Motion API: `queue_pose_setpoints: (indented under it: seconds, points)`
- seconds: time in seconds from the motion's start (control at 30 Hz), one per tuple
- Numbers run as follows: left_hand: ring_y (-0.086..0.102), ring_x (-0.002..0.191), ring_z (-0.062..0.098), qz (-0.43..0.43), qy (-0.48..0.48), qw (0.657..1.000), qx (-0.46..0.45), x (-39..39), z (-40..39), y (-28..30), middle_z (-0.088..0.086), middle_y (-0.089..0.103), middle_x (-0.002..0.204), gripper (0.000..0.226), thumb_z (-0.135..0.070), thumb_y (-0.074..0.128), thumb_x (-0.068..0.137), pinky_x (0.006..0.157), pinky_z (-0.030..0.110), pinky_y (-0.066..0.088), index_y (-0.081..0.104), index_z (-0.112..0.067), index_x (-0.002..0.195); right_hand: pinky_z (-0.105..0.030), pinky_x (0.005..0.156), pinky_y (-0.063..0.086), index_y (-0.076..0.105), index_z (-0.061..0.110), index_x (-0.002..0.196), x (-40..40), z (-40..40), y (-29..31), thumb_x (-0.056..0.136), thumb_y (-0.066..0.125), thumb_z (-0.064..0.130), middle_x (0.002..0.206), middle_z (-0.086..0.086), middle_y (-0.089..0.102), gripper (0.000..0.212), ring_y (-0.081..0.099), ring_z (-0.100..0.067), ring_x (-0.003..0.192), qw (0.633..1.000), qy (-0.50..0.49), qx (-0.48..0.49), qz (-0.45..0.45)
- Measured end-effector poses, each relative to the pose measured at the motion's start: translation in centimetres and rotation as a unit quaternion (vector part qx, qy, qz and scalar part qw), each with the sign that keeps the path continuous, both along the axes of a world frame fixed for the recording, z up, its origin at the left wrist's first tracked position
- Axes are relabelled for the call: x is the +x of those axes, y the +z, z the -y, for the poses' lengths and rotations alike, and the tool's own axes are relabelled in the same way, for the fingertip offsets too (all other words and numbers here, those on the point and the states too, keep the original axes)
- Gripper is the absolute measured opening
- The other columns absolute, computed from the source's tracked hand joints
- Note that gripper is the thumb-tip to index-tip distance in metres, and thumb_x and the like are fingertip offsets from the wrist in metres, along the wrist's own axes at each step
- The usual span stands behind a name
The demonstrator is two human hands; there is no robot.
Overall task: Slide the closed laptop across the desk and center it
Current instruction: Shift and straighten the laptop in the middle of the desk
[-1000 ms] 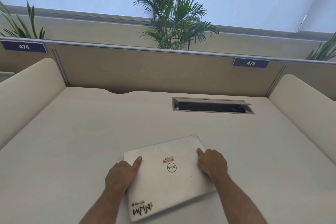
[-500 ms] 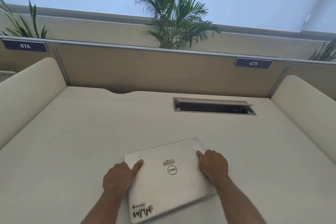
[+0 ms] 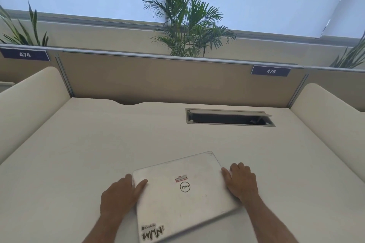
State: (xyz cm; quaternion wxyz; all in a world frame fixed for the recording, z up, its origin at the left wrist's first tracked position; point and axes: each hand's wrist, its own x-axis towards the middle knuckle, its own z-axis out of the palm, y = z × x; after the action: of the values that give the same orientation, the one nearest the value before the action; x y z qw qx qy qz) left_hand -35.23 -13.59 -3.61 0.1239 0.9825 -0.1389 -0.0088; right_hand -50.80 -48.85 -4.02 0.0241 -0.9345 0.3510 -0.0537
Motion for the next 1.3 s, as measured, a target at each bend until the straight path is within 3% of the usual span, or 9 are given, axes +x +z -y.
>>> queue_pose_setpoints:
  seconds: [0.13,0.23,0.37,0.5,0.67,0.9,1.07,1.2,1.3]
  points:
    - [0.061,0.067,0.028,0.057,-0.068,0.996,-0.011,0.3,-1.8,-2.2,-0.002,0.060,0.070,0.082,-0.083,0.008,0.084,0.055,0.037,0.047,0.059,-0.020,0.074,-0.042,0.086,0.049,0.064,0.019,0.107,-2.1,1.8,-0.7,0.094,0.039,0.053,0.112,-0.004,0.063,0.044,0.058,-0.028,0.108,0.999,-0.014,0.008,0.029]
    - [0.065,0.085,0.028,0.068,-0.060,0.996,-0.024,0.1,-2.6,-2.8,0.000,0.067,0.092,0.088,-0.083,0.010,0.083,0.070,0.044,0.049,0.068,-0.018,0.093,-0.047,0.104,0.041,0.058,0.019,0.129,-3.8,2.5,-1.5,0.096,0.036,0.054,0.136,-0.009,0.056,0.053,0.048,-0.029,0.130,1.000,-0.022,0.009,0.019]
    - [0.062,0.116,0.032,0.028,-0.031,0.999,-0.030,-0.2,-3.2,-3.7,0.010,0.068,0.122,0.102,-0.084,0.008,0.083,0.094,0.053,0.048,0.070,-0.010,0.115,-0.045,0.121,0.009,0.018,0.028,0.155,-5.6,2.8,-2.3,0.098,0.027,0.057,0.164,-0.005,0.013,0.064,0.009,-0.024,0.151,0.997,-0.007,0.055,-0.048]
    - [0.031,0.148,0.025,0.008,-0.018,1.000,-0.005,-0.4,-3.4,-4.3,0.008,0.040,0.158,0.119,-0.088,-0.008,0.073,0.119,0.052,0.022,0.048,-0.014,0.147,-0.047,0.122,0.002,0.008,0.029,0.156,-6.0,2.6,-2.4,0.098,0.024,0.059,0.165,-0.005,0.003,0.067,0.000,-0.023,0.152,0.996,0.000,0.076,-0.050]
    - [0.002,0.155,0.017,-0.019,-0.022,0.999,0.021,-0.5,-3.4,-3.8,0.001,0.010,0.169,0.127,-0.088,-0.025,0.061,0.123,0.049,0.003,0.017,-0.019,0.159,-0.050,0.122,0.004,0.005,0.028,0.156,-5.9,2.4,-2.2,0.098,0.023,0.059,0.165,-0.006,0.002,0.068,0.000,-0.023,0.152,0.997,-0.003,0.052,-0.061]
    - [-0.002,0.155,0.015,-0.039,-0.023,0.999,0.011,-0.7,-3.4,-3.5,-0.001,0.004,0.169,0.118,-0.087,-0.014,0.066,0.123,0.049,-0.002,0.012,-0.019,0.160,-0.051,0.121,0.006,0.006,0.029,0.156,-5.8,2.4,-1.9,0.098,0.023,0.060,0.165,-0.006,0.004,0.068,0.002,-0.023,0.152,0.995,-0.007,0.055,-0.081]
    - [0.015,0.153,0.017,-0.047,-0.014,0.999,-0.008,-0.7,-3.2,-2.7,-0.001,0.025,0.165,0.098,-0.084,0.016,0.079,0.122,0.048,0.008,0.035,-0.023,0.154,-0.046,0.113,0.027,0.038,0.030,0.146,-4.4,2.7,-0.5,0.093,0.036,0.063,0.154,-0.002,0.035,0.063,0.030,-0.024,0.142,0.996,-0.038,0.051,-0.063]
    - [0.060,0.115,0.027,0.005,-0.029,0.999,-0.029,-0.5,-2.8,-1.9,0.002,0.067,0.121,0.081,-0.073,0.032,0.076,0.094,0.050,0.044,0.074,-0.018,0.116,-0.041,0.096,0.042,0.057,0.026,0.126,-2.8,2.2,0.3,0.091,0.048,0.055,0.127,-0.001,0.054,0.046,0.049,-0.024,0.119,0.998,-0.036,0.043,-0.037]
    - [0.064,0.083,0.027,0.033,-0.041,0.999,-0.010,-0.7,-1.9,-1.7,0.000,0.067,0.089,0.064,-0.066,0.039,0.077,0.070,0.040,0.049,0.079,-0.018,0.089,-0.039,0.093,0.047,0.064,0.021,0.111,-1.2,1.3,0.9,0.092,0.050,0.047,0.113,-0.005,0.059,0.035,0.056,-0.027,0.109,0.992,-0.040,0.117,0.016]
